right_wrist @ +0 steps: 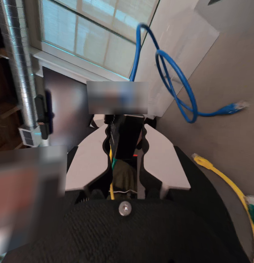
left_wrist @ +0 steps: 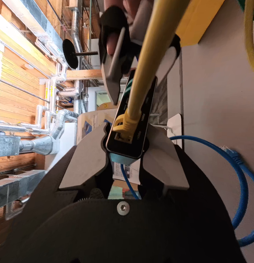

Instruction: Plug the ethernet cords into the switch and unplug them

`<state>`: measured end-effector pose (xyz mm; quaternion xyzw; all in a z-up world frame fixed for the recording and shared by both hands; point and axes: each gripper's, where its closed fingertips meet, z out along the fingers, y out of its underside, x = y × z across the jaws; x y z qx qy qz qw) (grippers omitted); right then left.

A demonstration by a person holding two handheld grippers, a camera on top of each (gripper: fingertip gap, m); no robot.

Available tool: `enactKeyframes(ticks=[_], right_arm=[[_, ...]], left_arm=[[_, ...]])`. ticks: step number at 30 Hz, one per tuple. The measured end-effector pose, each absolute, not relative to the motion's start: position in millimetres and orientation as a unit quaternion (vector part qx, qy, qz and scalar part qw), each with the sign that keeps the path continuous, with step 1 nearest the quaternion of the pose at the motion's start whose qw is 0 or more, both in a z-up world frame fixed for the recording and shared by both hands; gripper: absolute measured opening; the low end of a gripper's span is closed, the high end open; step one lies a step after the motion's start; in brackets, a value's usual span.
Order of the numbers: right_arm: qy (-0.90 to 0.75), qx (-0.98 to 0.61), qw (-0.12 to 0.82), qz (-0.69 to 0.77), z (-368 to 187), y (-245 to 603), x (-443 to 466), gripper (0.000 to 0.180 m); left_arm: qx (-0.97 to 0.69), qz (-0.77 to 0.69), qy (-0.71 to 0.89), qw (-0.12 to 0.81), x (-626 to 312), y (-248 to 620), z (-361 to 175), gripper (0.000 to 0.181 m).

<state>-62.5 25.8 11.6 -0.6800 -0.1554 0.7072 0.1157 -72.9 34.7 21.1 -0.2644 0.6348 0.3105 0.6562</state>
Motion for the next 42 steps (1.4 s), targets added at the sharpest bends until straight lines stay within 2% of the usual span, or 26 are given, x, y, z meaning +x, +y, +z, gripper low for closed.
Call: enactKeyframes(ticks=[3, 6, 9, 12, 14, 17, 19, 24, 32, 42], right_arm=[[-0.149, -0.655, 0.207, 0.711, 43, 39, -43, 0.041], [-0.231, -0.608, 0.391, 0.650, 92, 39, -23, 0.037], [-0.353, -0.575, 0.608, 0.418, 127, 24, -12, 0.033], [-0.412, -0.488, 0.755, 0.148, 157, -6, -7, 0.024], [-0.501, -0.423, 0.755, 0.010, 149, -29, -22, 0.018], [-0.583, -0.401, 0.697, -0.116, 117, -26, -36, 0.024], [-0.614, -0.420, 0.659, -0.110, 94, -19, -46, 0.031], [-0.657, -0.419, 0.612, -0.138, 57, -9, -66, 0.032], [-0.659, -0.406, 0.611, -0.165, 48, -4, -78, 0.019], [-0.667, -0.404, 0.600, -0.176, 44, -4, -78, 0.017]], left_arm=[[-0.321, 0.285, 0.634, 0.643, -81, 44, 24, 0.043], [-0.350, 0.273, 0.619, 0.648, -91, 53, 30, 0.043], [-0.370, 0.298, 0.595, 0.648, -106, 65, 41, 0.042], [-0.385, 0.317, 0.582, 0.642, -115, 72, 48, 0.043], [-0.383, 0.314, 0.583, 0.644, -114, 68, 51, 0.043], [-0.388, 0.307, 0.586, 0.642, -110, 62, 54, 0.043], [-0.392, 0.305, 0.589, 0.637, -106, 58, 54, 0.043], [-0.410, 0.283, 0.605, 0.621, -97, 51, 48, 0.043], [-0.429, 0.276, 0.615, 0.601, -94, 52, 38, 0.043], [-0.437, 0.271, 0.626, 0.586, -93, 50, 33, 0.043]])
